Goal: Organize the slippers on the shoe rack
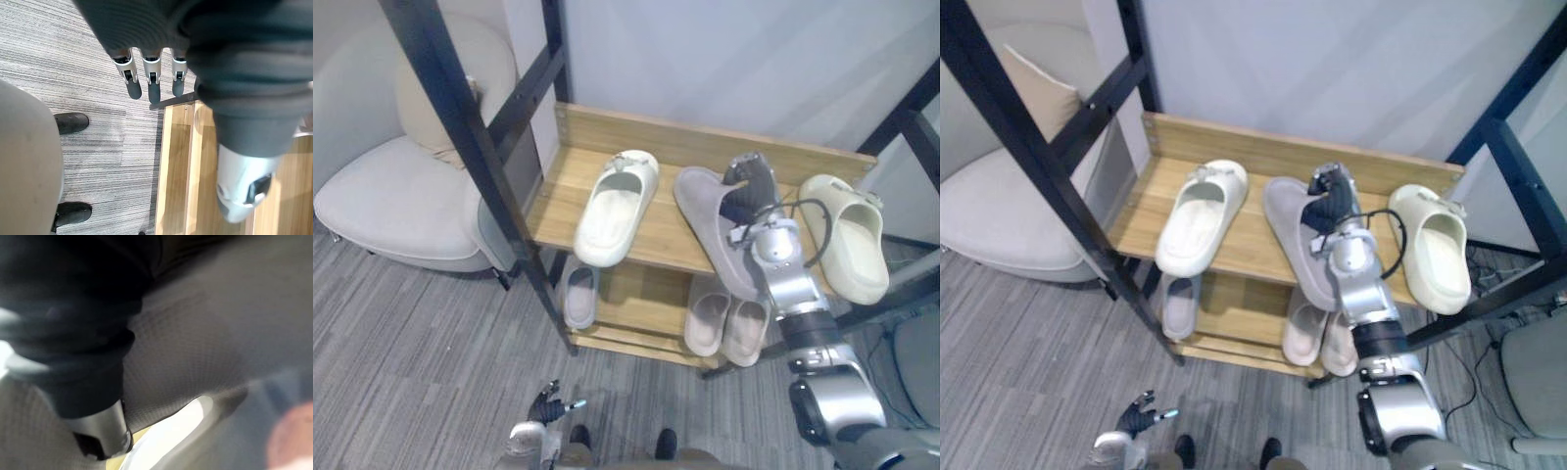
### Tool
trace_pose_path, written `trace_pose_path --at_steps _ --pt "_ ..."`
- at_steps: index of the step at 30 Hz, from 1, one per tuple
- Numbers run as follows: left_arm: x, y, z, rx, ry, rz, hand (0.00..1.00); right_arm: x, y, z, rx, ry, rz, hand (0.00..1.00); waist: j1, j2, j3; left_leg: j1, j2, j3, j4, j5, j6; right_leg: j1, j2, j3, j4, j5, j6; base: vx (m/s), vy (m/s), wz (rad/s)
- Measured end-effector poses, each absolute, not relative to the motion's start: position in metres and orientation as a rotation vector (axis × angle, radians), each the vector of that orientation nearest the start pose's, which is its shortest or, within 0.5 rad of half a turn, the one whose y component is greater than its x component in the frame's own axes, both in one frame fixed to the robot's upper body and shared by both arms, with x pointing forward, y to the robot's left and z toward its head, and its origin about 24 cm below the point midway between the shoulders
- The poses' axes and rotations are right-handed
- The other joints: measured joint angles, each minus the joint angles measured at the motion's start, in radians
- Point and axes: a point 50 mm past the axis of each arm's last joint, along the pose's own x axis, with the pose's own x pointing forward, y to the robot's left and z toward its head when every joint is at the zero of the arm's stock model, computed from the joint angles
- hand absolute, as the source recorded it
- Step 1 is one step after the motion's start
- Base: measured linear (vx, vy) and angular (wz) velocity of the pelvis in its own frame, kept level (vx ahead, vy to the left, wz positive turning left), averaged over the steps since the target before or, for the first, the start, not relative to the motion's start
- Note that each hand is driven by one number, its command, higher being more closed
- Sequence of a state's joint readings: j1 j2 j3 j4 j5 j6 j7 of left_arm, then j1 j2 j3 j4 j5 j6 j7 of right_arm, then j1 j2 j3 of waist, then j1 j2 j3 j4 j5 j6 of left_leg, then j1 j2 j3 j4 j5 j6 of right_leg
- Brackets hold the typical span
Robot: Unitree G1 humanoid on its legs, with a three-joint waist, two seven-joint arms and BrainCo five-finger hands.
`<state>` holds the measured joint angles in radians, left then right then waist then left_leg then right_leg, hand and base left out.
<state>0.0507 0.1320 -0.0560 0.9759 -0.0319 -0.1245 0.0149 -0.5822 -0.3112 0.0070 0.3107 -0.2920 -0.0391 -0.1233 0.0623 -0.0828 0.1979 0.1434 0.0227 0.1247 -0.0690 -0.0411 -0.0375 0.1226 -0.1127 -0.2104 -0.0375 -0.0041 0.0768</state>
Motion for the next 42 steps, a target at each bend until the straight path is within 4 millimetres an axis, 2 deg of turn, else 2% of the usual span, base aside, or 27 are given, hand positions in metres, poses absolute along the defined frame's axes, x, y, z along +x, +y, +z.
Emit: trace_pose_path --at_steps 10,15,20,25,33,38,41,42 --pt "0.131 0.193 -0.145 0.122 0.905 0.045 0.0 0.315 -0.184 0.161 -0.468 -0.459 -0.084 1.0 -0.012 0.002 -0.001 0.0 0.0 0.002 0.005 0.0 0.0 0.0 -0.001 0.004 0.001 0.0 0.001 -0.04 -0.019 -0.01" --pt "0.129 0.193 -0.146 0.121 0.918 0.044 0.0 0.294 -0.187 0.177 -0.389 -0.582 -0.074 1.0 -0.025 0.01 -0.007 0.0 0.0 0.002 0.01 0.0 0.0 0.002 -0.003 0.004 0.002 0.0 0.001 -0.03 -0.017 0.0" --pt "0.125 0.189 -0.149 0.113 0.936 0.039 0.0 0.272 -0.179 0.194 -0.349 -0.719 -0.017 1.0 -0.036 0.028 -0.028 0.004 0.003 0.003 0.012 0.0 0.0 0.004 -0.006 0.006 0.007 0.0 0.001 -0.03 -0.015 -0.01" --pt "0.122 0.189 -0.15 0.117 0.945 0.036 0.0 0.257 -0.166 0.193 -0.31 -0.754 0.085 1.0 -0.038 0.028 -0.04 0.011 0.003 0.005 0.015 0.0 0.0 0.01 -0.008 0.008 0.009 -0.001 0.001 -0.05 -0.01 -0.01" --pt "0.115 0.188 -0.154 0.113 0.967 0.034 0.0 0.235 -0.116 0.152 -0.23 -0.619 0.427 1.0 -0.045 0.039 -0.065 0.017 0.001 -0.002 0.017 0.003 0.001 0.021 -0.009 0.001 0.01 -0.001 0.002 -0.01 -0.002 0.01" --pt "0.115 0.187 -0.154 0.114 0.967 0.031 0.0 0.226 -0.094 0.126 -0.206 -0.517 0.561 1.0 -0.045 0.043 -0.063 0.004 0.0 -0.027 0.035 0.002 0.001 0.024 -0.014 -0.02 0.027 -0.014 0.007 -0.03 -0.012 0.17" --pt "0.133 0.187 -0.149 0.123 0.914 0.021 0.0 0.229 -0.081 0.11 -0.212 -0.451 0.628 1.0 -0.022 0.061 -0.005 -0.145 0.012 -0.056 0.266 -0.085 0.001 -0.07 -0.031 -0.044 0.187 -0.077 0.001 -0.1 0.005 0.35" --pt "0.145 0.183 -0.144 0.125 0.88 0.009 0.0 0.235 -0.076 0.109 -0.227 -0.446 0.649 1.0 -0.01 0.079 0.034 -0.229 0.024 -0.067 0.39 -0.13 0.001 -0.133 -0.035 -0.05 0.28 -0.112 -0.004 -0.2 0.011 0.27"
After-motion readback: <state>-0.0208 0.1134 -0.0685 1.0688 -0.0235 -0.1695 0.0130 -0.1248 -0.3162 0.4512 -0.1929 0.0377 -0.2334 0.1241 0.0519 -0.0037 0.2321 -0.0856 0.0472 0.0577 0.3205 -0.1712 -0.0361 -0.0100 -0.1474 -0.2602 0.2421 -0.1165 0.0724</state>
